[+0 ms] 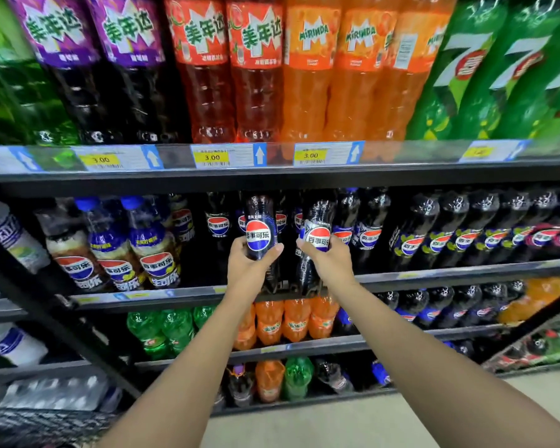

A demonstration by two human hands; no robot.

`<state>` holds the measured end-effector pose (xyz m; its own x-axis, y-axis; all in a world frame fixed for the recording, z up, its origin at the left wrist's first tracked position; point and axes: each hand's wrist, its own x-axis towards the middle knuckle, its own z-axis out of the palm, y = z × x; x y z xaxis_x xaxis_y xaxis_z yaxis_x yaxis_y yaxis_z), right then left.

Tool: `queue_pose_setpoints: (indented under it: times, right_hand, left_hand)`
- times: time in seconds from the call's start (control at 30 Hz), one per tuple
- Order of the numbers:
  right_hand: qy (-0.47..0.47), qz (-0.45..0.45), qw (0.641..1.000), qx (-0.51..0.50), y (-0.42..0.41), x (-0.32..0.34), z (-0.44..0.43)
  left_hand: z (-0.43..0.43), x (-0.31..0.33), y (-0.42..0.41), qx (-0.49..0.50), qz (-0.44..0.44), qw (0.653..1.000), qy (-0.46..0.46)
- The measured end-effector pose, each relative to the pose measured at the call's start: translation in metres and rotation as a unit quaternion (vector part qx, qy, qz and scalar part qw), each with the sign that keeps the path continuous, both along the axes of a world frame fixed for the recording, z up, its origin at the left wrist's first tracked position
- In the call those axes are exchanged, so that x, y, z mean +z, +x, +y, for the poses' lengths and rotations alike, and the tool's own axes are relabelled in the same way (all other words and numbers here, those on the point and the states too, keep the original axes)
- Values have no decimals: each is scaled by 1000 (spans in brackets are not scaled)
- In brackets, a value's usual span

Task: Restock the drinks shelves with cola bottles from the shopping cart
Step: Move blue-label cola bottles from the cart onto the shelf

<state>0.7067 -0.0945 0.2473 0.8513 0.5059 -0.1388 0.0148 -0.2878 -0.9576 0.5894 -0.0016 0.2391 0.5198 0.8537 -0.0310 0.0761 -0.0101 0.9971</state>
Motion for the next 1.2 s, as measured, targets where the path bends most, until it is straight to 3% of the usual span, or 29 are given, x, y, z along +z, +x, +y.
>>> queue_pose_setpoints:
  times: [0.3, 0.8, 1.2]
  right_hand:
    - [-5, -53, 998, 44, 17, -6, 10]
    - [53, -25, 996, 69, 24, -14, 30]
    - [33, -49, 993, 102, 29, -33, 25]
  left_hand:
    - [13, -7, 22, 12, 28, 999, 24]
    - [37, -9, 30, -17, 87, 989, 120]
    - [37, -34, 33, -27, 100, 988, 111]
